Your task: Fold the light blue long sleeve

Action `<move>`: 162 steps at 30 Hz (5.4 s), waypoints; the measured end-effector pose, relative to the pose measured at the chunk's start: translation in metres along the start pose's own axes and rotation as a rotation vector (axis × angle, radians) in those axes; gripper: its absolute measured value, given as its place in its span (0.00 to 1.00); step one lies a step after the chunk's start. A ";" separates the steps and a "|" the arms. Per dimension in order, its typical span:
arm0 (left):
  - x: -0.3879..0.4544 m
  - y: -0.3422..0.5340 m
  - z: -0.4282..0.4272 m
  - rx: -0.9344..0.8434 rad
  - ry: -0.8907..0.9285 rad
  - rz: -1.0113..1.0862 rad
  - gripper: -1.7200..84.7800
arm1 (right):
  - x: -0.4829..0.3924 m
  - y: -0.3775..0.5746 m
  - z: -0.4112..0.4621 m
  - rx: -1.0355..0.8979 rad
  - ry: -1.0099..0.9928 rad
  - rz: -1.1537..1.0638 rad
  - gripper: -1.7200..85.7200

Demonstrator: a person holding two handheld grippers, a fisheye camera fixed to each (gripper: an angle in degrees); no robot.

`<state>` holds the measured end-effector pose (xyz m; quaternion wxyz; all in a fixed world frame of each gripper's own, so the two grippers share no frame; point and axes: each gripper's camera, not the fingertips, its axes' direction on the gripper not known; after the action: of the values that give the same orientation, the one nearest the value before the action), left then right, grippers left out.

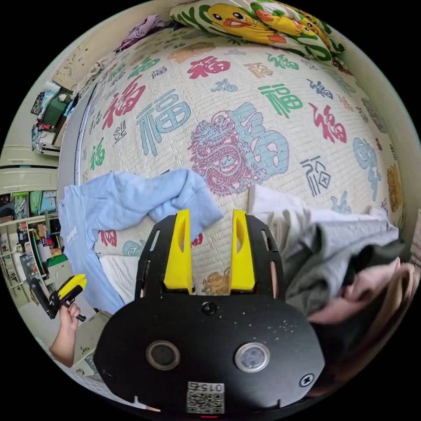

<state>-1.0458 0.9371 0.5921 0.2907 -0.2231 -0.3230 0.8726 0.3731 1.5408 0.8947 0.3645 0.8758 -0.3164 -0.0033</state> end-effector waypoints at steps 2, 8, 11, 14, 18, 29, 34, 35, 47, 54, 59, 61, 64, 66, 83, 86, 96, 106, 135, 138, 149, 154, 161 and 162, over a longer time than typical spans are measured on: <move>0.034 -0.044 0.034 -0.032 0.123 -0.020 0.11 | -0.013 -0.029 0.006 -0.058 -0.050 -0.017 0.13; 0.049 -0.097 0.062 0.002 0.436 -0.240 0.11 | -0.073 -0.010 -0.105 0.140 -0.111 -0.163 0.05; 0.035 -0.099 0.068 0.016 0.536 -0.364 0.11 | -0.129 0.040 -0.163 0.218 -0.136 -0.435 0.05; 0.020 -0.094 0.076 0.011 0.584 -0.452 0.11 | -0.172 0.074 -0.145 -0.016 -0.127 -0.636 0.08; 0.011 -0.090 0.082 -0.031 0.535 -0.511 0.10 | -0.165 0.077 -0.128 -0.158 -0.120 -0.496 0.10; 0.047 -0.141 0.104 -0.084 0.512 -0.434 0.10 | -0.139 -0.061 -0.123 -0.253 -0.526 -0.060 0.11; 0.079 -0.181 0.125 -0.106 0.594 -0.382 0.10 | -0.142 -0.107 -0.179 -0.056 -0.543 -0.014 0.07; 0.090 -0.194 0.126 -0.074 0.629 -0.367 0.10 | -0.132 -0.119 -0.197 0.020 -0.520 0.041 0.06; 0.154 -0.275 0.107 0.075 0.644 -0.203 0.09 | -0.122 -0.247 -0.190 0.101 -0.116 0.107 0.15; 0.154 -0.275 0.100 0.012 0.349 -0.110 0.10 | -0.115 -0.302 -0.133 0.066 -0.214 0.093 0.17; 0.176 -0.287 0.118 -0.041 0.311 -0.102 0.10 | -0.113 -0.339 -0.061 -0.131 -0.335 0.015 0.06; 0.183 -0.290 0.122 -0.055 0.296 -0.102 0.10 | -0.109 -0.333 -0.067 -0.111 -0.389 -0.010 0.04; 0.193 -0.292 0.122 -0.056 0.291 -0.104 0.10 | -0.109 -0.319 -0.080 -0.114 -0.325 -0.036 0.03; 0.201 -0.294 0.116 -0.028 0.310 -0.094 0.10 | -0.120 -0.309 -0.082 -0.139 -0.219 -0.092 0.03; 0.277 -0.283 0.141 -0.117 0.304 0.070 0.11 | -0.091 -0.293 0.128 -0.375 -0.042 -0.106 0.17; 0.283 -0.269 0.131 -0.104 0.301 0.111 0.13 | -0.084 -0.291 0.156 -0.395 -0.030 -0.115 0.17; 0.315 -0.204 0.104 -0.007 0.324 0.180 0.17 | -0.069 -0.260 0.159 -0.219 0.048 -0.194 0.17; 0.336 -0.178 0.117 0.015 0.234 0.138 0.23 | -0.049 -0.223 0.189 -0.458 -0.065 -0.282 0.04; -0.054 0.090 -0.094 0.452 0.545 -0.368 0.03 | -0.185 0.115 0.152 -0.332 -0.794 -0.530 0.04; -0.128 0.133 -0.142 0.486 0.494 -0.360 0.03 | -0.217 0.153 0.152 -0.313 -0.935 -0.616 0.05; -0.372 0.292 -0.199 0.331 0.172 -0.717 0.02 | -0.263 0.240 0.217 -0.359 -0.817 -0.604 0.08; -0.419 0.305 -0.182 0.238 0.258 -0.772 0.03 | -0.213 0.235 0.239 -0.282 -0.611 -0.441 0.09; -0.455 0.301 -0.215 0.214 0.156 -0.699 0.10 | -0.096 0.215 0.282 -0.188 -0.553 -0.101 0.10; -0.454 0.293 -0.221 0.239 0.159 -0.645 0.11 | -0.086 0.213 0.286 -0.175 -0.568 -0.082 0.10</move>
<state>-0.6927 0.5550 0.3274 0.5998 -0.1412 -0.2489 0.7473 0.1189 1.2926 0.8020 0.3350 0.8171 -0.3687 -0.2902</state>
